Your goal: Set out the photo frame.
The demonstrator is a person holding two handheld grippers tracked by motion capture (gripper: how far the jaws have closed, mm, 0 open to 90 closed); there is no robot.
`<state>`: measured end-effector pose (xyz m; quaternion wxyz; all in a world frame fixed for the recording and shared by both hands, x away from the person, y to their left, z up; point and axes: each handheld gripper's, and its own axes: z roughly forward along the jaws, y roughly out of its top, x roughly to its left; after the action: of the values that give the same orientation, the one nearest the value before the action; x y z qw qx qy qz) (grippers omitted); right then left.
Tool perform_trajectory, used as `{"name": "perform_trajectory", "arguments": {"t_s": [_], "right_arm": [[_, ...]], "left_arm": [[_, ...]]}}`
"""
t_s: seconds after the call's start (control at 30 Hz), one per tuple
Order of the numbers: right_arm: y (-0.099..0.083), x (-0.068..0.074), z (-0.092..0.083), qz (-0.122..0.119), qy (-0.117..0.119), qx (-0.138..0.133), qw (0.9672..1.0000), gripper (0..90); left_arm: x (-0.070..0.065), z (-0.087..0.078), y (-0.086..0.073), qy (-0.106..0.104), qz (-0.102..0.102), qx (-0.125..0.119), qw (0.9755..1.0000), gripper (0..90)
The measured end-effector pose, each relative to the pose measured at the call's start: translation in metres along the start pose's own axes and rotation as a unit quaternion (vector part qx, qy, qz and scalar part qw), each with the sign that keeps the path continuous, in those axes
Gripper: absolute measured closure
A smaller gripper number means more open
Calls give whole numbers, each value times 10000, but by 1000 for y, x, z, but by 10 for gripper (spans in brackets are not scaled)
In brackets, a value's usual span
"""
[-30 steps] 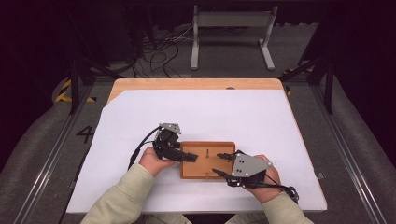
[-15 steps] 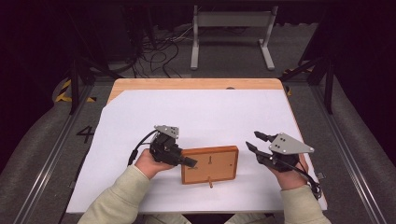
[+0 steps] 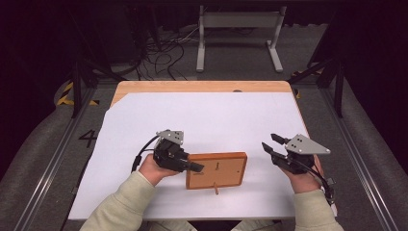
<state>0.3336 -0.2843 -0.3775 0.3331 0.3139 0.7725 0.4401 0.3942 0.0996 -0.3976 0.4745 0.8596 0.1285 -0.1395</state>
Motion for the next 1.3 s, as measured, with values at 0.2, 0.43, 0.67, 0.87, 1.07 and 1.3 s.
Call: {"name": "perform_trajectory", "arguments": {"t_s": [0.2, 0.43, 0.67, 0.87, 1.07, 1.3], "right_arm": [[0, 1, 1, 10, 5, 8, 10000, 553], [-1, 2, 2, 8, 51, 28, 10000, 553], [-2, 5, 2, -9, 78, 45, 10000, 554], [-6, 5, -2, 14, 50, 73, 10000, 555], [-7, 6, -3, -1, 51, 81, 10000, 553], [-4, 7, 2, -52, 131, 49, 9999, 544]], "left_arm": [[-9, -8, 6, 281, 222, -290, 9989, 704], [-14, -17, 12, 608, 372, -561, 9959, 704], [-16, -25, 21, 1245, 617, -848, 9867, 704], [-9, -29, 21, 1789, 722, -1092, 9751, 704], [-10, -27, 17, 1994, 794, -873, 9728, 703], [-32, -22, 7, 2090, 939, -59, 9734, 703]]}}
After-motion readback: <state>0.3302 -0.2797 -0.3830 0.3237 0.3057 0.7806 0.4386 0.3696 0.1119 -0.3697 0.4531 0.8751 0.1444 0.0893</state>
